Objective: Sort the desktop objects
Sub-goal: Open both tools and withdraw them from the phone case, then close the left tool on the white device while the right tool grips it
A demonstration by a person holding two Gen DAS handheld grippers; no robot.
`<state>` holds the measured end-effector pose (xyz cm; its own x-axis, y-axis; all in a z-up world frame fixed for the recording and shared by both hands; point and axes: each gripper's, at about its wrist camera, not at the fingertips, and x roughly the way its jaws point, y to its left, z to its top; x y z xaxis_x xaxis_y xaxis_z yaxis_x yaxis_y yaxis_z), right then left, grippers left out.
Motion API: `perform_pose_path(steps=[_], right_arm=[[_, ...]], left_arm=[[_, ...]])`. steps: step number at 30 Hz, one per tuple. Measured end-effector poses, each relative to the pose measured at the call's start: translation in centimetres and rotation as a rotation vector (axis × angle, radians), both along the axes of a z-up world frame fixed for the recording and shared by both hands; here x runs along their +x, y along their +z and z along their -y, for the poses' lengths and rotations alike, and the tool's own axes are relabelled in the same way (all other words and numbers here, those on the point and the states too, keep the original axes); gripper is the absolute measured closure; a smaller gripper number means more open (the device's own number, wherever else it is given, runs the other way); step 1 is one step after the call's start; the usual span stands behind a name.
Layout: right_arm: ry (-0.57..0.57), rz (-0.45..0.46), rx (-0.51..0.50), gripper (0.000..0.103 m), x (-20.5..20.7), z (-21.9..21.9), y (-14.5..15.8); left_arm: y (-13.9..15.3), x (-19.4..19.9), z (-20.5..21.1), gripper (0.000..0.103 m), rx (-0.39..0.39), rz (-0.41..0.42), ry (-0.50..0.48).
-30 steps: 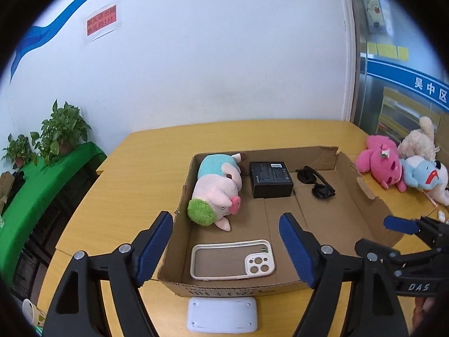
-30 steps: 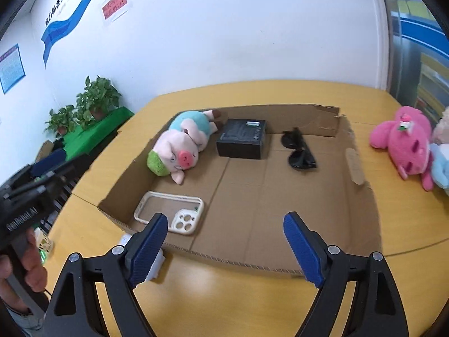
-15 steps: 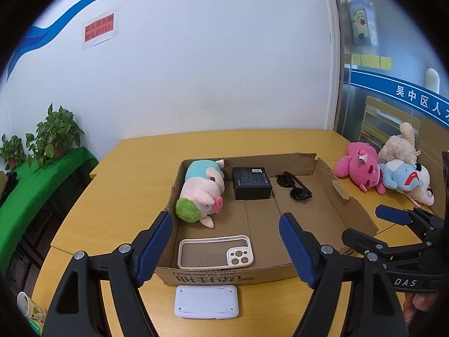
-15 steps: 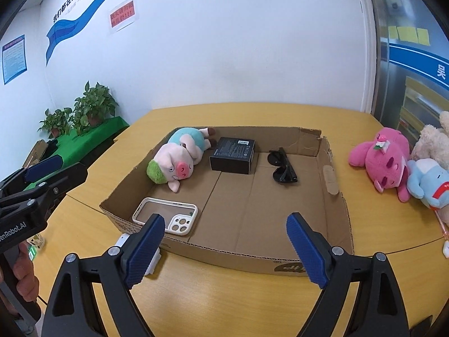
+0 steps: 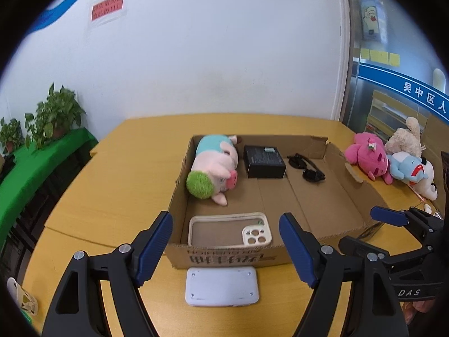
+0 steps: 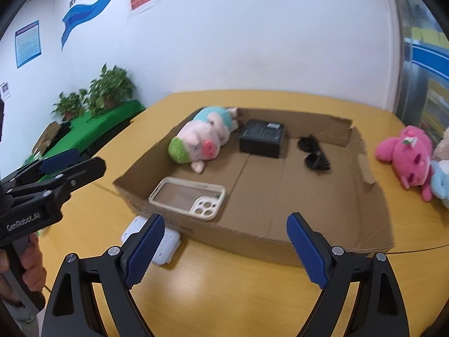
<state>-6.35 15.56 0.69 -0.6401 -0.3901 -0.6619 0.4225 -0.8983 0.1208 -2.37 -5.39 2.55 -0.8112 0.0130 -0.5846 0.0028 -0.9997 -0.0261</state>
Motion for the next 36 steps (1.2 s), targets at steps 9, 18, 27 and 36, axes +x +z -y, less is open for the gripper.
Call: perform_pose_path(steps=[9, 18, 27, 36], right_arm=[[0.242, 0.115, -0.023, 0.014, 1.2, 5.2, -4.9], [0.282, 0.217, 0.016, 0.017, 0.9, 8.0, -10.0], [0.301, 0.274, 0.030, 0.026, -1.2, 10.3, -12.4], [0.347, 0.266, 0.018, 0.028, -1.5, 11.0, -13.1]], left_arm=[[-6.2, 0.4, 4.1, 0.025, 0.099, 0.141, 0.039], [-12.3, 0.3, 5.9, 0.025, 0.133, 0.301, 0.031], [-14.0, -2.2, 6.7, 0.025, 0.229, 0.348, -0.024], [-14.4, -3.6, 6.2, 0.041, 0.345, 0.392, -0.118]])
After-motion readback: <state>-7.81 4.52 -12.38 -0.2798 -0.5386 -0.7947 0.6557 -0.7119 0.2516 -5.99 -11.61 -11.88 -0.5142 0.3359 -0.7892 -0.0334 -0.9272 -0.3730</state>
